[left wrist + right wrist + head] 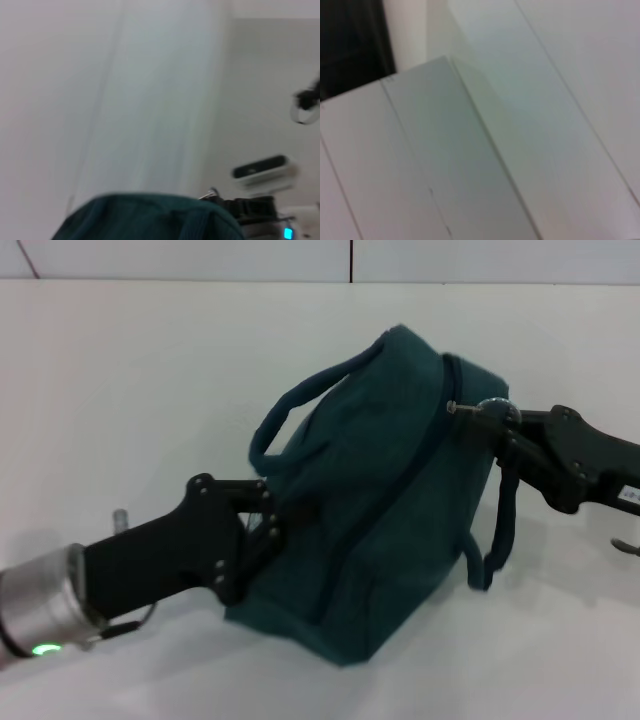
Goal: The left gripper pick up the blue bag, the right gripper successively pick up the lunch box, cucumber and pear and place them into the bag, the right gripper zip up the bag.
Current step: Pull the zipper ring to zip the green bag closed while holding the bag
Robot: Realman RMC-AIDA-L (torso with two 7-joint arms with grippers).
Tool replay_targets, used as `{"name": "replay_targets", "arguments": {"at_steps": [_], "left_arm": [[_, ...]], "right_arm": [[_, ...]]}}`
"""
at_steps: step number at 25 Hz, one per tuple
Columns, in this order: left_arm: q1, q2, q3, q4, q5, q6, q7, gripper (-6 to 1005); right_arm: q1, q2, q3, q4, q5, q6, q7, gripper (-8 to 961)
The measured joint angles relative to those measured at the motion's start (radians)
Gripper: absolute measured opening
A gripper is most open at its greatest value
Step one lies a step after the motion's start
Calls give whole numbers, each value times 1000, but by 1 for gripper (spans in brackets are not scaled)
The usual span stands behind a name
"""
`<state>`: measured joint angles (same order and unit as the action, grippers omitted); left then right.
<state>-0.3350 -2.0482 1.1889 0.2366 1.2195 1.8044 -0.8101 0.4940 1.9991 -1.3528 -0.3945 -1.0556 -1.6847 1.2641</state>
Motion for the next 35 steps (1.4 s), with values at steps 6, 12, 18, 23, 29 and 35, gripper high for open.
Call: {"name": "replay_targets", "arguments": {"at_steps": [6, 12, 18, 23, 29, 35], "left_arm": [[-15, 71, -2, 63, 29, 59, -50, 54], [-54, 78, -1, 66, 109, 44, -52, 54], [-58, 76, -2, 66, 135, 24, -53, 54], [-50, 79, 0, 67, 135, 24, -54, 54], [-43, 82, 0, 67, 138, 24, -54, 55], [-37, 82, 0, 67, 140, 25, -52, 55]], "right_arm": [[0, -1, 8, 2, 6, -32, 14, 56], [-6, -3, 30, 8, 4, 37, 9, 57], [-19, -11, 40, 8, 3, 64, 7, 58], [-40, -13, 85, 8, 0, 68, -2, 58], [-55, -13, 93, 8, 1, 87, -12, 59], [-62, -14, 87, 8, -6, 112, -13, 60]]}}
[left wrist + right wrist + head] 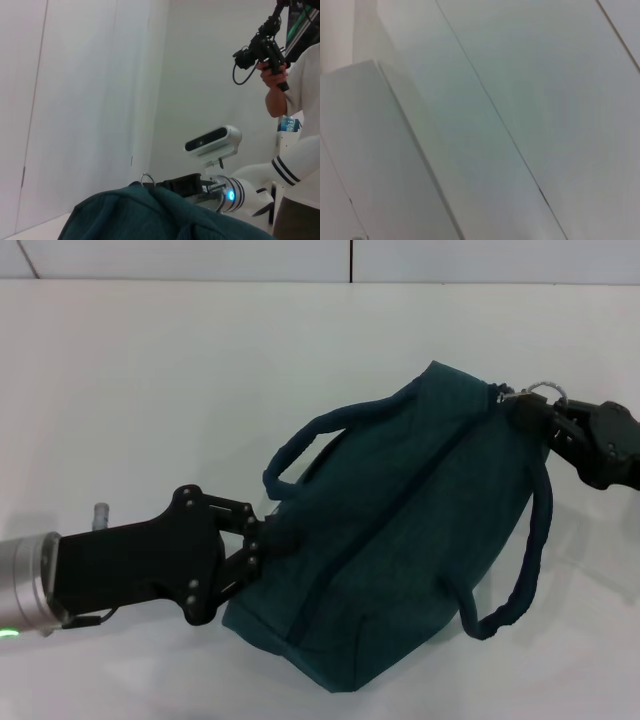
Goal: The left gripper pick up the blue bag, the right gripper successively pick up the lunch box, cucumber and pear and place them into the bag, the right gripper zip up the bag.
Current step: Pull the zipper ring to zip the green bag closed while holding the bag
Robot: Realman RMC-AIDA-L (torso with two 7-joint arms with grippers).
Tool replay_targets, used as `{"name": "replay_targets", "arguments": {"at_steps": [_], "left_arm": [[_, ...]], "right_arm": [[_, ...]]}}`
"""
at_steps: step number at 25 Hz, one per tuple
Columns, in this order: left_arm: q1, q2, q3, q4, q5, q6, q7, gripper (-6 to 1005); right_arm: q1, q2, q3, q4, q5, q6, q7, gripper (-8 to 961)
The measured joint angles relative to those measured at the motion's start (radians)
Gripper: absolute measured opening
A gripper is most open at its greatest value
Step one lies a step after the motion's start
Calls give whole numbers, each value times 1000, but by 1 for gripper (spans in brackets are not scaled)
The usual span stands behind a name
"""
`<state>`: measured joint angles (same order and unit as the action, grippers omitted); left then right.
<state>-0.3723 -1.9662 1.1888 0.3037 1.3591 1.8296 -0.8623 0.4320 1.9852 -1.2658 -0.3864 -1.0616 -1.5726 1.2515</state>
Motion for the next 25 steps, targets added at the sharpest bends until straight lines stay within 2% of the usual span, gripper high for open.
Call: {"name": "replay_targets", "arguments": {"at_steps": [4, 12, 17, 22, 25], "left_arm": [[0, -4, -2, 0, 1, 2, 4, 55], [-19, -2, -12, 41, -8, 5, -1, 55], [-39, 1, -56, 55, -11, 1, -3, 54], [-57, 1, -86, 55, -7, -39, -3, 48], [-60, -6, -88, 54, -6, -75, 1, 58]], "right_arm": [[-1, 2, -2, 0, -25, -2, 0, 61], [3, 11, -5, 0, -83, -96, 8, 62], [4, 12, -7, 0, -99, -130, 10, 63], [7, 12, -5, 0, -100, -148, 9, 64], [5, 12, 1, 0, -97, -147, 9, 64]]}}
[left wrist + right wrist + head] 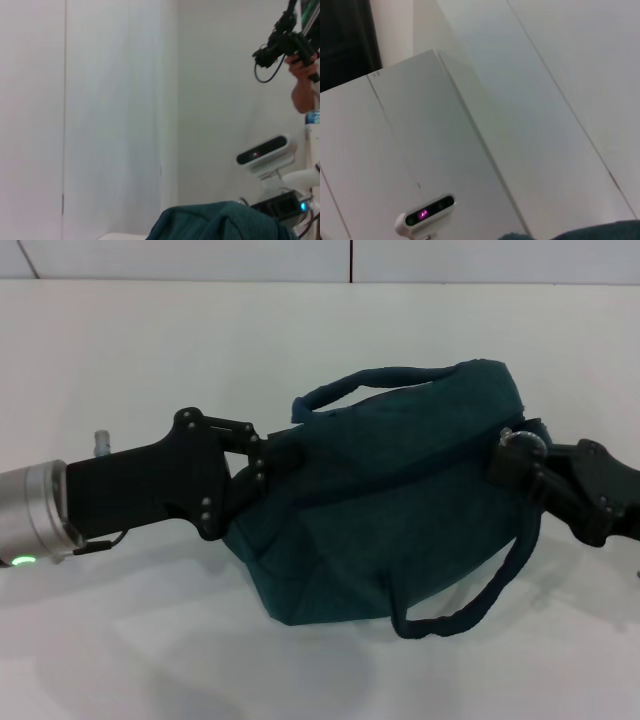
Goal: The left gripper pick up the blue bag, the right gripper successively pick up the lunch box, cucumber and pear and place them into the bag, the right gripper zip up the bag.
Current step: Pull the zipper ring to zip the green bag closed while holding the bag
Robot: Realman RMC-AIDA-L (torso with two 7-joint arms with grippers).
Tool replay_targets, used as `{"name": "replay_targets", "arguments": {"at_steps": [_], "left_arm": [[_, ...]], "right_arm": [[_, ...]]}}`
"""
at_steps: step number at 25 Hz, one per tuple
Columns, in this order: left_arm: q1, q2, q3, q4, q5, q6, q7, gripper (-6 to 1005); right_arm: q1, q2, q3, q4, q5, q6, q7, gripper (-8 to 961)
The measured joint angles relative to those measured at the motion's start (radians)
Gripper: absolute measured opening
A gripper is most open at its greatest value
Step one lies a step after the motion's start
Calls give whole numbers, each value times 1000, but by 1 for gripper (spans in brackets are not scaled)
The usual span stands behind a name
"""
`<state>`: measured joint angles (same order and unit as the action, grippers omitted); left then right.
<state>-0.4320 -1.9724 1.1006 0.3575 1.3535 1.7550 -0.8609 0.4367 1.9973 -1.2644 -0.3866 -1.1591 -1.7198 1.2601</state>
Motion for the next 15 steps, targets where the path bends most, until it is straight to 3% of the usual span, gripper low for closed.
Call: {"name": "replay_targets", "arguments": {"at_steps": [9, 15], "left_arm": [[5, -2, 4, 0, 25, -24, 5, 88], [8, 3, 9, 1, 33, -23, 5, 108]], "right_arm": [[-9, -14, 121, 42, 7, 11, 33, 66], [-9, -20, 134, 53, 6, 40, 40, 67]]}}
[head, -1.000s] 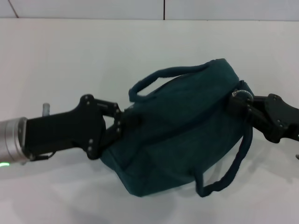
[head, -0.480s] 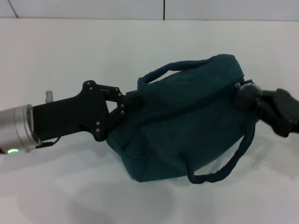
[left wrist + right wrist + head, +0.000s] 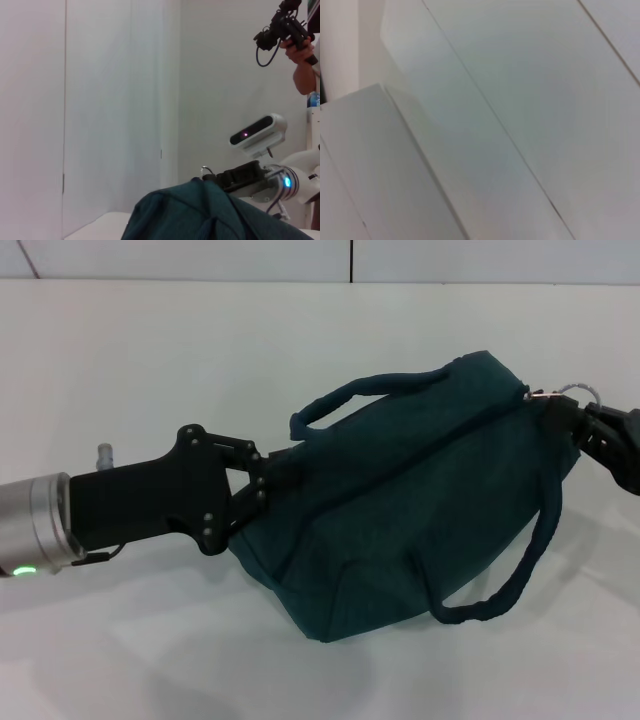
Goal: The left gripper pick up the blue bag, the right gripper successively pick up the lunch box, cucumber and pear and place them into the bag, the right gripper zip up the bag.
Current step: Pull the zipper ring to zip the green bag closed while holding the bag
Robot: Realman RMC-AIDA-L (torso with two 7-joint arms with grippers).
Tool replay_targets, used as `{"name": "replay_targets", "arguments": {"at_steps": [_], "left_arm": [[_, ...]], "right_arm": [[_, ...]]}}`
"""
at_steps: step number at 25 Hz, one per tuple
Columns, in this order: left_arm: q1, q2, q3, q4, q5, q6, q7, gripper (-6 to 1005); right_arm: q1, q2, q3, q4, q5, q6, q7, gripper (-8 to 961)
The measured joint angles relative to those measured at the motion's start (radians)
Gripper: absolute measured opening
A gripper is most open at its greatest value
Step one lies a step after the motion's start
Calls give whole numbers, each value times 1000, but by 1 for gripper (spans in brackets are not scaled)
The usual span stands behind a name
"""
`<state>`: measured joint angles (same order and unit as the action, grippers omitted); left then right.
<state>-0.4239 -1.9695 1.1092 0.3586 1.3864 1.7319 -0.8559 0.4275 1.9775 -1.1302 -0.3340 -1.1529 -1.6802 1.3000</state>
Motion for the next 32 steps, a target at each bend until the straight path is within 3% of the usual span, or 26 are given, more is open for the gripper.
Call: {"name": "replay_targets", "arguments": {"at_steps": [16, 23, 27, 32], "left_arm": [[-12, 3, 3, 19, 76, 83, 0, 162], [-11, -27, -21, 24, 58, 77, -25, 185], [-11, -50, -100, 32, 53, 50, -101, 199], [-23, -59, -124, 78, 55, 37, -204, 252]], "right_arm": [[0, 1, 3, -7, 2, 82, -8, 69], [10, 7, -2, -10, -1, 79, -8, 70], [12, 9, -6, -12, -3, 75, -8, 71], [13, 10, -9, -12, -9, 62, -9, 72]]}}
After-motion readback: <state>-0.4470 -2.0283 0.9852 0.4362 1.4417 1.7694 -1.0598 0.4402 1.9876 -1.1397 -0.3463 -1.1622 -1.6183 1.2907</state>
